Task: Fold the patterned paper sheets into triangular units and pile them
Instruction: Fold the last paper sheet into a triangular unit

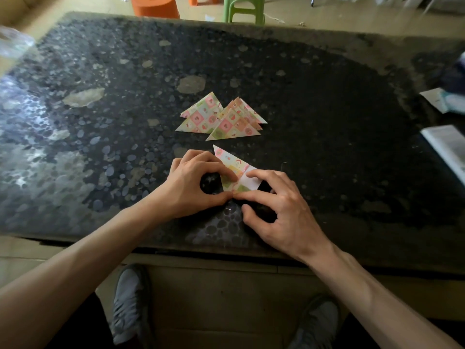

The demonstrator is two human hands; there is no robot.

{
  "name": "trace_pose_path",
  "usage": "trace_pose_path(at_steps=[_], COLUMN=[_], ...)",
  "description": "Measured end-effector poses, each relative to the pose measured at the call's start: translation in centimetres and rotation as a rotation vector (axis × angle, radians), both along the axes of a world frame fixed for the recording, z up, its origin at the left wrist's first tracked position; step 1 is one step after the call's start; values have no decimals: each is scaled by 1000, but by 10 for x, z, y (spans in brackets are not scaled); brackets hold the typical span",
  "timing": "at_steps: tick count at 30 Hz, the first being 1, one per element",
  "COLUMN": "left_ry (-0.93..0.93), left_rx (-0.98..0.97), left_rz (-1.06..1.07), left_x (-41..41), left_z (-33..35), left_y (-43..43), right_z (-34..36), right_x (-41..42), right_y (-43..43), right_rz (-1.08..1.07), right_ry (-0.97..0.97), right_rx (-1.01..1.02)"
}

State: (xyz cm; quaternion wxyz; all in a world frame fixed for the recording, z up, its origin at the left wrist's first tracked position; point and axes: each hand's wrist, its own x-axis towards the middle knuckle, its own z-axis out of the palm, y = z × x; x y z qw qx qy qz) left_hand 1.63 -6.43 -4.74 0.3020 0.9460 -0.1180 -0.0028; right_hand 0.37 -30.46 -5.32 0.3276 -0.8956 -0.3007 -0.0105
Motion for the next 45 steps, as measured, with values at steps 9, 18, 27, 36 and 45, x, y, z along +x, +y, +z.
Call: trace_pose_path(at_steps=[9,18,27,36,45], left_ry=[17,41,43,52,84], left_rx=[16,23,28,33,78], left_rz=[44,54,59,55,4], left_x=[-1,0,0,-1,1], left_z=[4,7,6,8,13], left_y=[-6,-8,-8,-8,-3], right_z=[-2,-3,-1,0,-1], right_x=[2,3,0,-2,-1], right_y=[1,-1,0,0,2], right_rz=[-70,-132,-120,-181,-186], right_ry=[-29,-30,-73,-70,-68], right_rx=[31,86,45,99,81])
